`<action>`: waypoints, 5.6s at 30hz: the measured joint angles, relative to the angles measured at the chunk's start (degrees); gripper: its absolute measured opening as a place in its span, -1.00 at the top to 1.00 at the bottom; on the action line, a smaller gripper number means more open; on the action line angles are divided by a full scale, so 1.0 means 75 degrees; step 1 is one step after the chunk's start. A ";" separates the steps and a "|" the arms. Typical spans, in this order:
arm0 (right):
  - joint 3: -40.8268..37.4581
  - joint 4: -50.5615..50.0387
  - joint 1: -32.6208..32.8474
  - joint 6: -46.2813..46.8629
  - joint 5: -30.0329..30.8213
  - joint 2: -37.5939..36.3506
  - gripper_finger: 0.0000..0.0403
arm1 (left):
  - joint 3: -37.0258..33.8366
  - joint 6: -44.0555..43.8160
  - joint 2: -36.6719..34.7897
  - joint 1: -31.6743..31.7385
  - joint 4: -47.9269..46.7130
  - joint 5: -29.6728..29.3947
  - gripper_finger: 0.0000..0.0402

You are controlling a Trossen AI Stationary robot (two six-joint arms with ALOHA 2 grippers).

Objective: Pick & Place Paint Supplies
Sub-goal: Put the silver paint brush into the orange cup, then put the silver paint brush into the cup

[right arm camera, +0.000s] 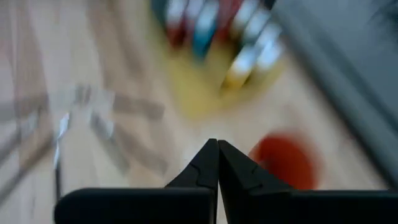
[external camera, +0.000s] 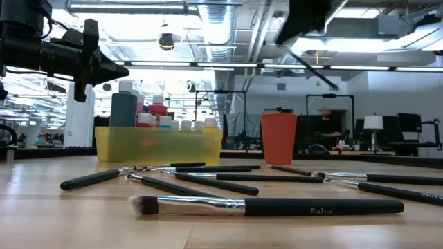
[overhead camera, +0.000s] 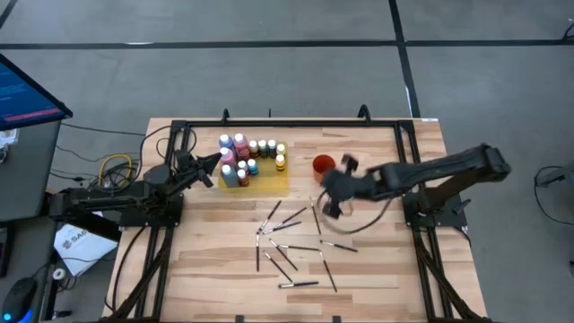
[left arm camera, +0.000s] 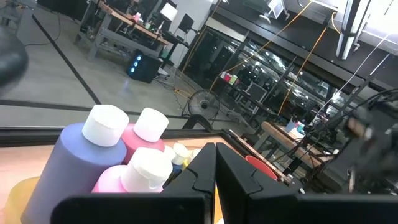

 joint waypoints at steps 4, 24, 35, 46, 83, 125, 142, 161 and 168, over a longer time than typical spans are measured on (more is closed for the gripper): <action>0.0002 0.1298 -0.0747 -0.1113 0.0444 -0.0836 1.00 | 0.0000 0.0000 -0.0002 0.0000 0.0005 0.0003 0.99; -0.2769 0.6546 -0.3383 -0.2492 -0.1133 -0.1119 1.00 | 0.0000 0.0000 -0.0001 0.0000 0.0008 0.0001 0.99; -0.4075 0.7450 -0.3604 -0.2272 -0.1169 -0.1046 1.00 | 0.0000 0.0000 -0.0002 0.0000 0.0026 0.0000 0.99; -0.4612 0.7932 -0.3645 -0.2431 -0.1173 -0.1057 0.97 | 0.0000 0.0000 -0.0003 0.0000 0.0047 0.0000 0.99; -0.0415 -0.0242 0.0796 -0.0227 -0.3823 0.2659 -0.11 | 0.0000 0.0000 -0.0003 0.0000 0.0169 0.0000 0.99; 0.0004 0.0375 0.0704 -0.1170 -0.3914 0.4455 0.45 | 0.0000 0.0000 0.0000 0.0000 0.0213 0.0000 0.99; -0.0074 -0.0813 0.0389 -0.0672 -0.4134 0.3351 0.90 | 0.0000 0.0000 0.0064 0.0000 0.0262 0.0000 0.99; -0.0273 -0.1298 0.0455 -0.0448 -0.4504 0.3498 -0.06 | 0.0000 0.0000 0.0164 0.0000 0.0333 0.0000 0.99; -0.0287 -0.0891 0.0767 -0.0064 -0.4548 0.3282 0.05 | 0.0000 0.0000 0.0166 0.0001 0.0338 0.0000 0.99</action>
